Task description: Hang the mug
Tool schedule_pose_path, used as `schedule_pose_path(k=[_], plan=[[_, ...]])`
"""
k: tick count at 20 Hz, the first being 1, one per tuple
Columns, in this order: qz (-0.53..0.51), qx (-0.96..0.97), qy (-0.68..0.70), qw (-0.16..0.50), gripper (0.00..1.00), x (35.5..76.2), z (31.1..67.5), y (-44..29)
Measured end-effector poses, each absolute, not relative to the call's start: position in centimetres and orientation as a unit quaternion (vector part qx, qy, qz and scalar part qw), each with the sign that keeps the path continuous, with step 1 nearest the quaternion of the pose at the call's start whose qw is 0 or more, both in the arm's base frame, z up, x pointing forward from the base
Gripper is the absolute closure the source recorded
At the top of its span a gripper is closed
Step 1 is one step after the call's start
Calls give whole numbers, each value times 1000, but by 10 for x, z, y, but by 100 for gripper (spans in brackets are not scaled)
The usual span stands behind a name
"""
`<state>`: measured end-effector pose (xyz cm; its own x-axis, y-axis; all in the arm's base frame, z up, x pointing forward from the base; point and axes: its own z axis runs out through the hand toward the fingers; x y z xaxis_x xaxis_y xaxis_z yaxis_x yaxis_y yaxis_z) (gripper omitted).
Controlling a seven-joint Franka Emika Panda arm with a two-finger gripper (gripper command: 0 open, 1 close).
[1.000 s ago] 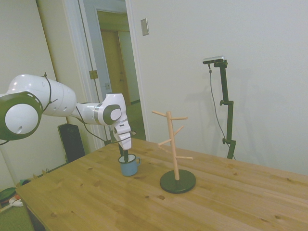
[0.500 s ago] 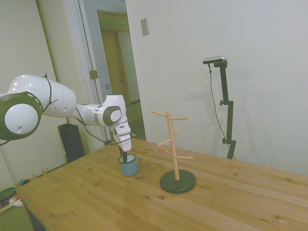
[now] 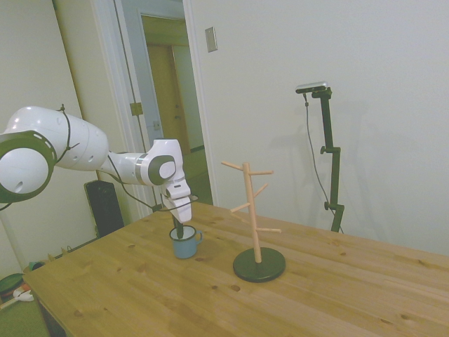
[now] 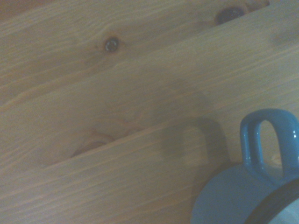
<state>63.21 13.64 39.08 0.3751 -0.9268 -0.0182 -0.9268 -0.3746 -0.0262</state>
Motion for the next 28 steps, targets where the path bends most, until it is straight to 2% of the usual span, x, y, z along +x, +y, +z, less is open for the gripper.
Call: schedule_pose_path(k=[3, 7, 14, 28], plan=[[-6, -848, 530, -13, 100, 616, 394, 126], [-28, -866, 498, -34, 100, 587, 417, 97], [-65, -885, 461, -17, 100, 544, 485, 42], [-104, -895, 434, -4, 100, 552, 591, 16]])
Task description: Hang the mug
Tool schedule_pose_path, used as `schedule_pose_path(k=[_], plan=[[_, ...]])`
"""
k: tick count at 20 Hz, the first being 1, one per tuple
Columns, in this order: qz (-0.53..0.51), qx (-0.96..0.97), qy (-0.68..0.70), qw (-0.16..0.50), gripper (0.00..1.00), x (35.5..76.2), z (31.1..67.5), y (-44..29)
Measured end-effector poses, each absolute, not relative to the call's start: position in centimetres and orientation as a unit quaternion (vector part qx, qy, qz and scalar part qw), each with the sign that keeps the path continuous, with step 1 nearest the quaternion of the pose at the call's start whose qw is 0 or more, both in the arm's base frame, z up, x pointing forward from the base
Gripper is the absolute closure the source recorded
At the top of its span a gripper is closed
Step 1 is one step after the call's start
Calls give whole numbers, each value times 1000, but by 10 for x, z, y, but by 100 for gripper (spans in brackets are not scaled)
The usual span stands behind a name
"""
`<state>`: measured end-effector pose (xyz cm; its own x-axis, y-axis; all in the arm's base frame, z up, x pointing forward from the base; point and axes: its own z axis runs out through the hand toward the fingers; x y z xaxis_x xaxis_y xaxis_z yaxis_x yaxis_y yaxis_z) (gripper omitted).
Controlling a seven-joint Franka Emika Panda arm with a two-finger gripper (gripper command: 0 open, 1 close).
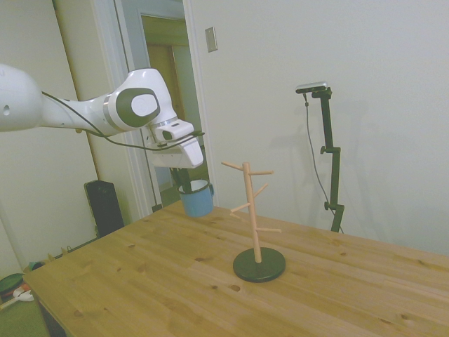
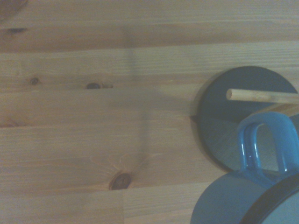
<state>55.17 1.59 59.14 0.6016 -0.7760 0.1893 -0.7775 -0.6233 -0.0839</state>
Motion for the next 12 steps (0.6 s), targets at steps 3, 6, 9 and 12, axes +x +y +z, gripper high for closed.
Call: schedule_pose_path(k=[3, 6, 9, 12], plan=[[107, 894, -436, 3, 100, 555, 601, 10], [108, 893, -436, 3, 100, 561, 605, 5], [109, 894, -434, 2, 100, 567, 614, 4], [112, 894, -434, 1, 100, 571, 626, 4]])
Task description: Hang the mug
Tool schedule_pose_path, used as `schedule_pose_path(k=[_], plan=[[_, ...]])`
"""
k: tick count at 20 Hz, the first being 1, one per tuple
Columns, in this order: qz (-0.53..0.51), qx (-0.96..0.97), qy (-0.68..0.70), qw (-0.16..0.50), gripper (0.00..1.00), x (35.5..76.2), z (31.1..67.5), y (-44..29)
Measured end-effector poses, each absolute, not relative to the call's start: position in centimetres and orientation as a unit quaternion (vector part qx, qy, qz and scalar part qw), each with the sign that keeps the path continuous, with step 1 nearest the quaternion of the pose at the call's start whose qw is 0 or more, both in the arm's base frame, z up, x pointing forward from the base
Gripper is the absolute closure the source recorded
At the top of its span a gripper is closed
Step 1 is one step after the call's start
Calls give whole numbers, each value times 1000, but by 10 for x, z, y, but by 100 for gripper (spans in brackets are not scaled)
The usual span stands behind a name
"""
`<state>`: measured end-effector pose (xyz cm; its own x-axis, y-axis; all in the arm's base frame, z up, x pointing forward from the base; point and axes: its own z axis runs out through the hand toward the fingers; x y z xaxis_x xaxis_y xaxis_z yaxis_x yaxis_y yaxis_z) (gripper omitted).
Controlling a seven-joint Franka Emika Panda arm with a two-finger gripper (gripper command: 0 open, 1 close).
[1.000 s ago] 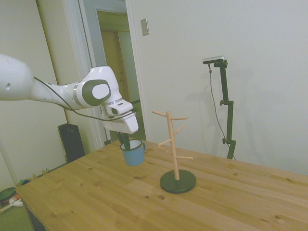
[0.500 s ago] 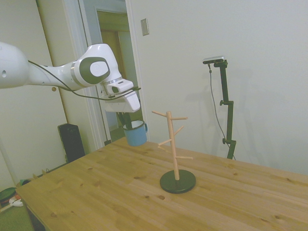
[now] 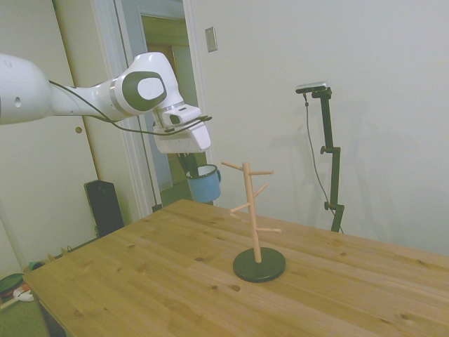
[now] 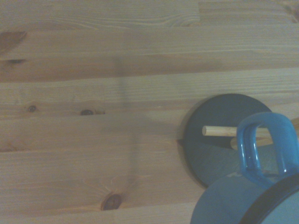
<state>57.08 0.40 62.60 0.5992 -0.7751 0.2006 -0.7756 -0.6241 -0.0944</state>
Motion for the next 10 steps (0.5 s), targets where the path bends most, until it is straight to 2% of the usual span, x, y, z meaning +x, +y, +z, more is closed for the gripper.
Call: schedule_pose_path(k=[10], plan=[[116, 895, -431, -2, 100, 584, 651, 9]])
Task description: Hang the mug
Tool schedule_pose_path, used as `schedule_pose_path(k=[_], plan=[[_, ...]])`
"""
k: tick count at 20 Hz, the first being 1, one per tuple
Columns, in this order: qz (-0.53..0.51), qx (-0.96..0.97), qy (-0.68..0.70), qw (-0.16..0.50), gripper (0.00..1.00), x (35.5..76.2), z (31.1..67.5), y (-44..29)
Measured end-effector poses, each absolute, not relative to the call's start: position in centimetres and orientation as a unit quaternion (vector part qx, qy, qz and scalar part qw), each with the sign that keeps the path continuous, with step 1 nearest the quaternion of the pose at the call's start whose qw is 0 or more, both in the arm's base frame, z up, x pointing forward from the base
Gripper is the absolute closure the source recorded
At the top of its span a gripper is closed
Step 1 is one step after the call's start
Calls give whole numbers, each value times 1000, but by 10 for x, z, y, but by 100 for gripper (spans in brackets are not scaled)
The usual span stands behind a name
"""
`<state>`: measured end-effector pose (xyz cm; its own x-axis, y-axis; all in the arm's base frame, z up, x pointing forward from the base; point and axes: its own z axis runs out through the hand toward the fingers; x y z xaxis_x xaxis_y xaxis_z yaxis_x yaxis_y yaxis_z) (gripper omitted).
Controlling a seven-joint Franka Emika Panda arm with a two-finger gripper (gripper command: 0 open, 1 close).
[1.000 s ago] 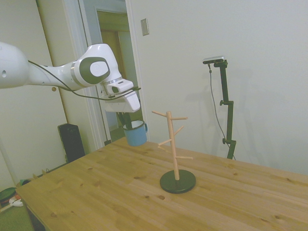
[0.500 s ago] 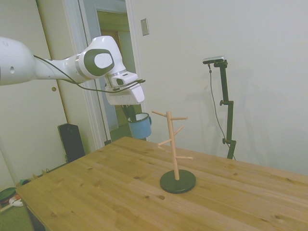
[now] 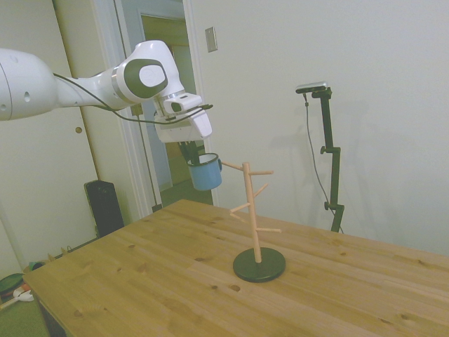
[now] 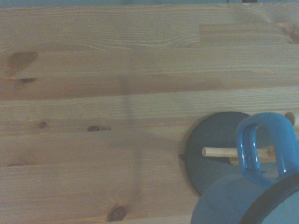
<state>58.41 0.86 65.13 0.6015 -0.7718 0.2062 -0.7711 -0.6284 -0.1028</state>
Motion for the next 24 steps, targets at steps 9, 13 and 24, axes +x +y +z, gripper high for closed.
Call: schedule_pose_path(k=[9, 13, 24], plan=[[-116, -893, 435, 1, 100, 587, 656, -1], [-113, -891, 440, 3, 100, 587, 655, -14], [-99, -888, 449, 4, 0, 585, 644, -55]])
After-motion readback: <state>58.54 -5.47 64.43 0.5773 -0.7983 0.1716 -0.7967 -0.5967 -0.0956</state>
